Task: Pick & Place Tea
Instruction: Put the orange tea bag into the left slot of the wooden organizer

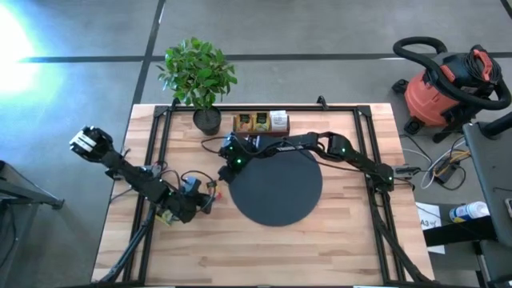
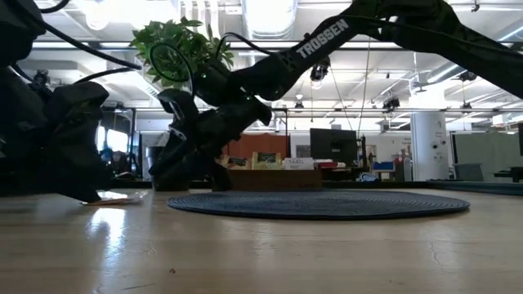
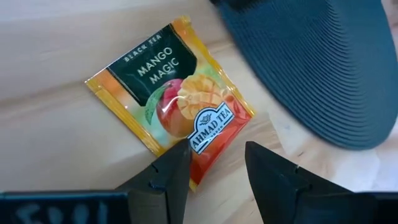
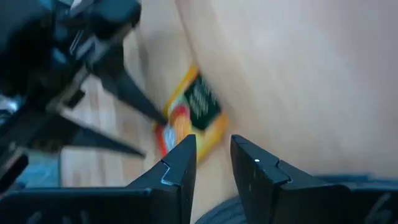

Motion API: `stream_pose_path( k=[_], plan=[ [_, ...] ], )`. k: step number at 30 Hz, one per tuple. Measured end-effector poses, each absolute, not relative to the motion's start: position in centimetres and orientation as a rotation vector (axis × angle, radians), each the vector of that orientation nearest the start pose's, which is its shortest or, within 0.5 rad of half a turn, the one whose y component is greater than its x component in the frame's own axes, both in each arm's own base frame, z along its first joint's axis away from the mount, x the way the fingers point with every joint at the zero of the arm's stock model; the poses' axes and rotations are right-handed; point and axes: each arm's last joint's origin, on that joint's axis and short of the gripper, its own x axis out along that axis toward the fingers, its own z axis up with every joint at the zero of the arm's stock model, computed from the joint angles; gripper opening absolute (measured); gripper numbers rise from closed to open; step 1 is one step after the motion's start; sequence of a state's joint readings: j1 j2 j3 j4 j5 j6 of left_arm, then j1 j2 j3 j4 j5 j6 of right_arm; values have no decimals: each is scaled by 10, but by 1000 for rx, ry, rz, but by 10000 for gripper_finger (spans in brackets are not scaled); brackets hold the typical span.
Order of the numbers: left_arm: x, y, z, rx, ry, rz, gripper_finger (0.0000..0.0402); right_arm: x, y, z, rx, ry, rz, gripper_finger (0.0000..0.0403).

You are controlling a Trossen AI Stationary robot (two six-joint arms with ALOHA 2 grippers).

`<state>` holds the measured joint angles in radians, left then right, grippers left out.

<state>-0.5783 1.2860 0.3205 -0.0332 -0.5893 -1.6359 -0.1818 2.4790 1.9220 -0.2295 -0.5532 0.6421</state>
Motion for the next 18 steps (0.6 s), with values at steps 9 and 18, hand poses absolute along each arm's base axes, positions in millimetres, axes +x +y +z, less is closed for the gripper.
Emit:
stream_pose_path(
  k=[9, 18],
  plan=[
    [177, -84, 107, -941, 546, 604, 137, 526, -83, 116, 797, 845, 7, 93],
    [189, -84, 97, -954, 507, 604, 137, 524, -76, 101, 792, 924, 70, 93]
  ],
)
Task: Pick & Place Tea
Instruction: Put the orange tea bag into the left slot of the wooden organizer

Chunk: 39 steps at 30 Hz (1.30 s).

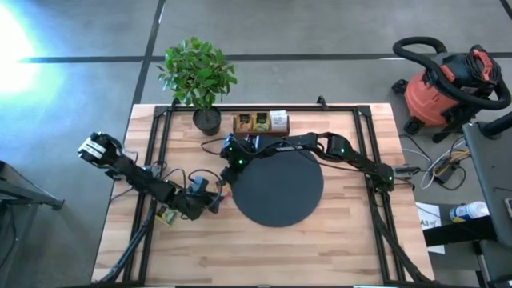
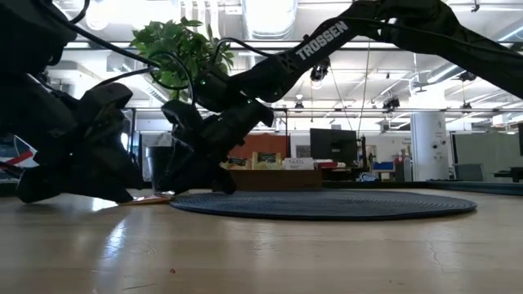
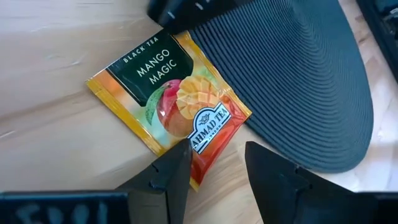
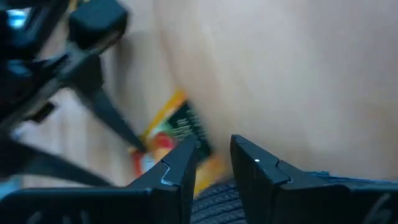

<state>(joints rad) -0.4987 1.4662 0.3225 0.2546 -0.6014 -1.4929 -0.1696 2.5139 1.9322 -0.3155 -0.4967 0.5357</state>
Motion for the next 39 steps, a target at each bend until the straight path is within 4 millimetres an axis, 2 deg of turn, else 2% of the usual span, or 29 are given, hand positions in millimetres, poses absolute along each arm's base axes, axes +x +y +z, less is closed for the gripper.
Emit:
stream_pose_path(
  k=[8, 17, 30, 36, 39],
  plan=[
    [190, -84, 89, -964, 517, 630, 137, 522, -72, 109, 702, 1009, 150, 93],
    [192, -79, 89, -969, 501, 654, 137, 522, -71, 109, 720, 1005, 186, 90],
    [194, -78, 91, -962, 441, 669, 137, 529, -67, 120, 692, 965, 216, 11],
    [196, -78, 105, -964, 418, 623, 137, 527, -67, 130, 613, 993, 249, 9],
    [198, -79, 123, -991, 367, 565, 137, 526, -68, 145, 536, 1000, 244, 9]
  ],
)
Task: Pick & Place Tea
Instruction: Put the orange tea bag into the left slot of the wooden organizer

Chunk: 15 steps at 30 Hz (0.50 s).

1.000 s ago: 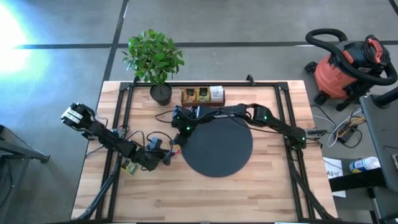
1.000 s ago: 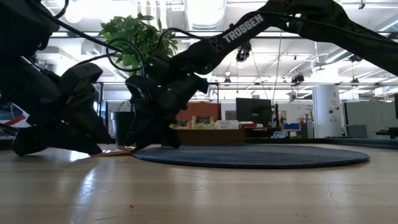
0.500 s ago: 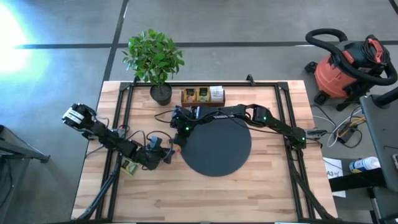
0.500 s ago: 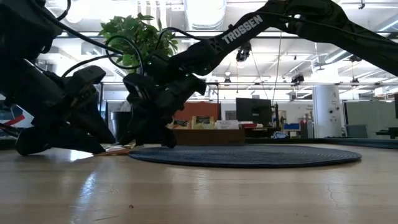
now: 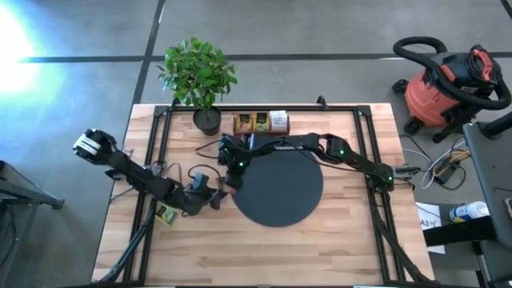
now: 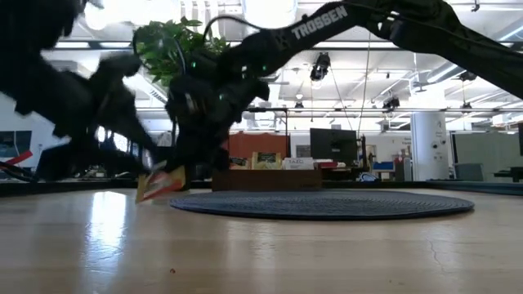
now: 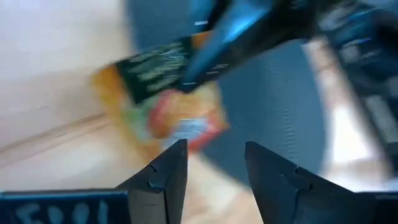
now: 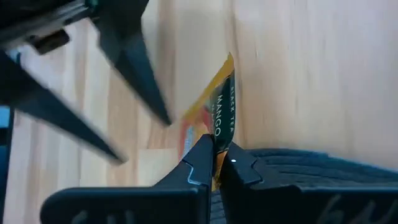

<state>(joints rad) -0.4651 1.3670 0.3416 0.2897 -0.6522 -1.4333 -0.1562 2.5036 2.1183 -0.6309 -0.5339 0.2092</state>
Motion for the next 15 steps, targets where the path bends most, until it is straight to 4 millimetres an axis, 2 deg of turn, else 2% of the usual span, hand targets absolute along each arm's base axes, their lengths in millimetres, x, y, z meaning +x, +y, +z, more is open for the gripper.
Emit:
stream_pose_path(
  k=[5, 9, 12, 15],
  plan=[
    [193, -78, 151, -1025, 278, 487, 137, 526, -75, 173, 459, 986, 255, 8],
    [185, -74, 166, -1038, 244, 469, 137, 525, -84, 194, 377, 983, 182, 8],
    [178, -73, 172, -1033, 246, 464, 137, 523, -100, 213, 310, 952, 100, 8],
    [172, -71, 172, -1024, 250, 495, 137, 513, -127, 234, 291, 894, 14, 8]
  ],
)
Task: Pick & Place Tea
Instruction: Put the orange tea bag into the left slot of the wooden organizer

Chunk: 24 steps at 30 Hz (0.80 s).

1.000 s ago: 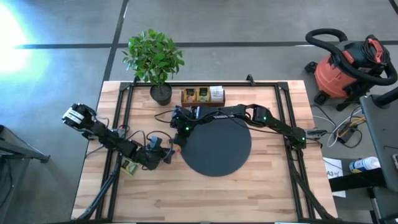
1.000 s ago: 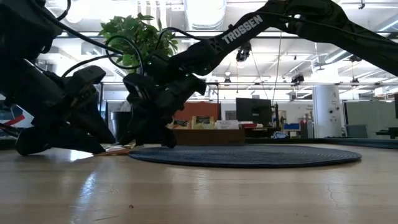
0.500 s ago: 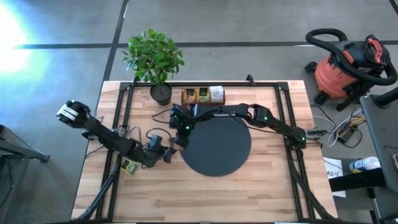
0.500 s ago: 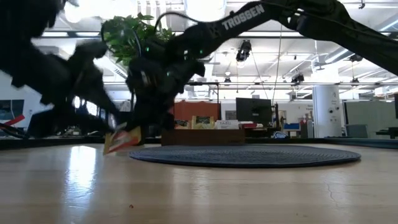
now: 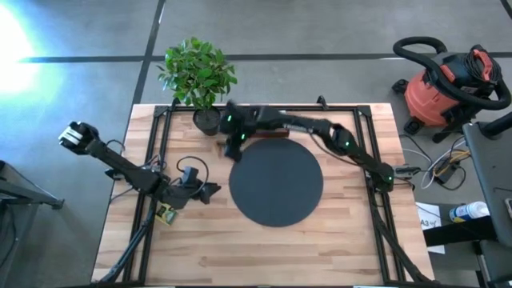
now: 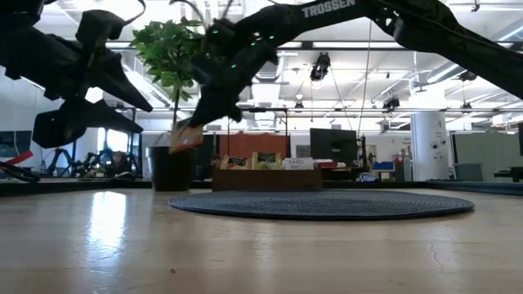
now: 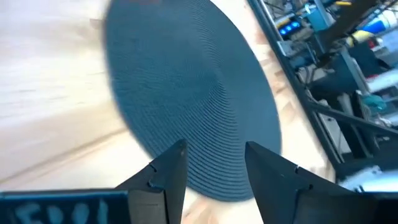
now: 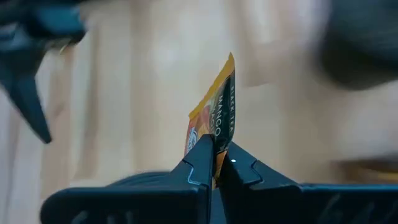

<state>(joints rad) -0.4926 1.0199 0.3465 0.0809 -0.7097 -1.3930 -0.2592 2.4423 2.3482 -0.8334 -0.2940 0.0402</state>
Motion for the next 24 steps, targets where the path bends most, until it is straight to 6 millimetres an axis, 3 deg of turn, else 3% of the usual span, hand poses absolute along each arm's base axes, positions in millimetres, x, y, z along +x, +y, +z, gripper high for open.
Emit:
stream_pose_path(
  k=[4, 11, 17, 24],
  plan=[
    [169, -69, 171, -1031, 246, 532, 137, 493, -173, 256, 317, 843, -78, 8],
    [169, -69, 171, -1019, 229, 553, 137, 461, -239, 252, 303, 850, -135, 8],
    [169, -68, 171, -1010, 204, 572, 137, 448, -261, 239, 302, 873, -123, 8],
    [168, -67, 171, -1002, 195, 583, 137, 447, -255, 218, 289, 923, -46, 8]
  ],
)
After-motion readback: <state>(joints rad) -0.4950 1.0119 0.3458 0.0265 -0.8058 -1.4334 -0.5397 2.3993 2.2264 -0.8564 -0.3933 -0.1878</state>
